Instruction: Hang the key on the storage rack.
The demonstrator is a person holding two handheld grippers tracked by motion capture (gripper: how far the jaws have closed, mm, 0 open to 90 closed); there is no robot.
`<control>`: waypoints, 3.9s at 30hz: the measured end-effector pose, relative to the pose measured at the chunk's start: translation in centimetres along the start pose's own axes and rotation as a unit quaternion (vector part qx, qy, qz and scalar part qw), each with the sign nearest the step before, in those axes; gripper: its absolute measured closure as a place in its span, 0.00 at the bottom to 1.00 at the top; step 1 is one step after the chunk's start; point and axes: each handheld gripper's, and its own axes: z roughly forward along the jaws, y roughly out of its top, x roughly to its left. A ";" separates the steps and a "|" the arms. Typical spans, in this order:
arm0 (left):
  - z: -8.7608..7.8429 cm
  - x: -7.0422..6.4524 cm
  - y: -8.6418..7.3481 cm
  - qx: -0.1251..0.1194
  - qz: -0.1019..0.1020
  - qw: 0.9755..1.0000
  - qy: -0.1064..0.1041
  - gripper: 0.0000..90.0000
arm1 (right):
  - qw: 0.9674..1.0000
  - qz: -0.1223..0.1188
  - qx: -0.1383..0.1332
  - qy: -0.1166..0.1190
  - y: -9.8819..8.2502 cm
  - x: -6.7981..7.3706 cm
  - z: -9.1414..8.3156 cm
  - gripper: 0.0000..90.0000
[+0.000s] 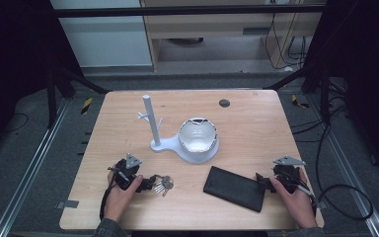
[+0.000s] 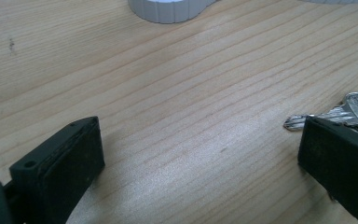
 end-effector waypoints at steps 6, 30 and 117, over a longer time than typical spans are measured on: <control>-0.9 0.2 0.1 -0.015 -0.006 1.000 -0.024 0.05 | 1.000 0.000 0.000 0.000 0.0 0.0 0.0 0.01; -3.0 -4.7 0.4 0.003 0.080 0.993 -0.089 0.04 | 1.000 0.004 0.001 0.001 0.0 0.1 -0.1 0.01; 0.1 -7.0 6.5 0.250 0.249 0.927 -0.126 0.86 | 1.000 0.000 0.000 -0.001 0.0 0.0 0.0 0.01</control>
